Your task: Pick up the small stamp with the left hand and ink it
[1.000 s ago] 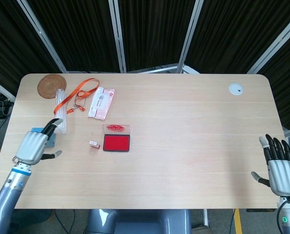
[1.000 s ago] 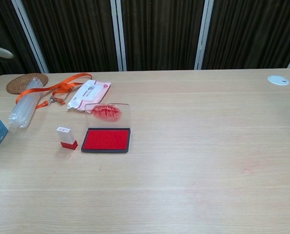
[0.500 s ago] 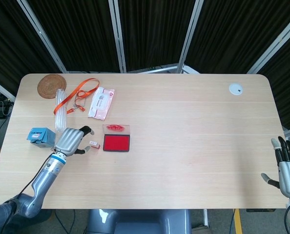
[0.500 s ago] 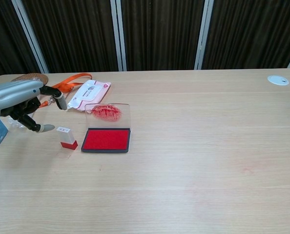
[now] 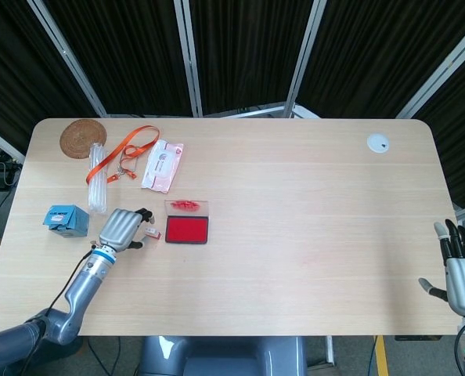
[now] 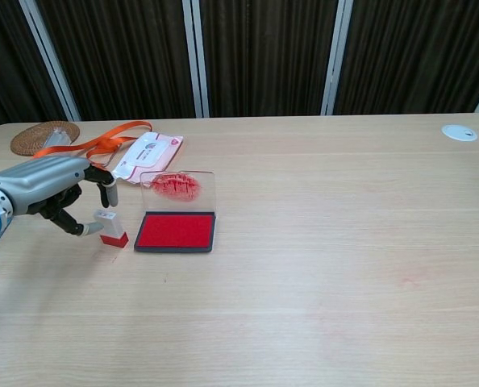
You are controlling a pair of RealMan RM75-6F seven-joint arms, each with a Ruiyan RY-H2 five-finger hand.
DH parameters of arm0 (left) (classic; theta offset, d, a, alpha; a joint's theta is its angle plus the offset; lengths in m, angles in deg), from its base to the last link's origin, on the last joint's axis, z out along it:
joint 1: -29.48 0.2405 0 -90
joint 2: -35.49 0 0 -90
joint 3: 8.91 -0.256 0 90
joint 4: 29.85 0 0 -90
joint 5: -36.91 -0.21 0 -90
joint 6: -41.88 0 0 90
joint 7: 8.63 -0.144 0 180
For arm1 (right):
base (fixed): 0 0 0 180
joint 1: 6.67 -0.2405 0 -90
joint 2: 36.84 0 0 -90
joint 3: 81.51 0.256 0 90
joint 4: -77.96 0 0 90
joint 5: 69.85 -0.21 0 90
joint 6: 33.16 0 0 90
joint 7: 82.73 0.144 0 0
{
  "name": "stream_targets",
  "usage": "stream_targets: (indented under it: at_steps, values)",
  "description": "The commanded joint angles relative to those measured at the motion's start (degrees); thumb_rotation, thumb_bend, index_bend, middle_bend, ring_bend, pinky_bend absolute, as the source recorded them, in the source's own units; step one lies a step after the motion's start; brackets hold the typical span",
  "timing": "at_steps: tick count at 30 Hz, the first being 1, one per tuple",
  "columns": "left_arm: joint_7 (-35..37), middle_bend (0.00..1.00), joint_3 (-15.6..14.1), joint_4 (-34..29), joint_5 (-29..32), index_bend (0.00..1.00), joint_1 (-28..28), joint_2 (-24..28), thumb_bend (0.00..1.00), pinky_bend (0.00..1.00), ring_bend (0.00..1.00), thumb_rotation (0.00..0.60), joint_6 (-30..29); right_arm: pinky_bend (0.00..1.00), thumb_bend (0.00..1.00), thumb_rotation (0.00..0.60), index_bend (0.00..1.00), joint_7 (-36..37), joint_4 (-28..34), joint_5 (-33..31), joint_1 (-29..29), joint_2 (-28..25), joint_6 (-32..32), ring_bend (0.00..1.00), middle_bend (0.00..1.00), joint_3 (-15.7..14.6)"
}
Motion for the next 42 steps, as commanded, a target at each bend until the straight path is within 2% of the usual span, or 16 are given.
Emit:
stream_targets:
  at_steps: [1, 26, 35, 42]
  values:
    - [0.2, 0.39, -0.1, 0.7, -0.2, 0.41, -0.3, -0.5, 0.25, 0.87, 0.84, 0.6, -0.2, 0.0, 0.0, 0.6, 0.0, 0.0, -0.1, -0.3, -0.1, 0.0, -0.2, 0.0, 0.0, 0.1]
    - [-0.8, 0.43, -1.4, 6.4, -0.4, 0.47, -1.2, -4.2, 0.31, 0.87, 0.84, 0.6, -0.6, 0.0, 0.0, 0.6, 0.0, 0.6, -1.2, -2.2, -0.7, 0.3, -1.8, 0.0, 0.0, 0.7]
    - [0.8, 0.51, -1.6, 7.2, -0.5, 0.54, -1.2, -4.6, 0.37, 0.87, 0.84, 0.6, -0.5, 0.0, 0.0, 0.6, 0.0, 0.5, -1.5, -2.5, -0.8, 0.5, -2.2, 0.0, 0.0, 0.8]
    - [1.8, 0.53, -1.4, 6.5, -0.9, 0.58, -1.3, -3.9, 0.38, 0.87, 0.84, 0.6, -1.2, 0.0, 0.0, 0.6, 0.0, 0.6, -1.6, -2.7, -0.9, 0.6, -2.4, 0.0, 0.0, 0.8]
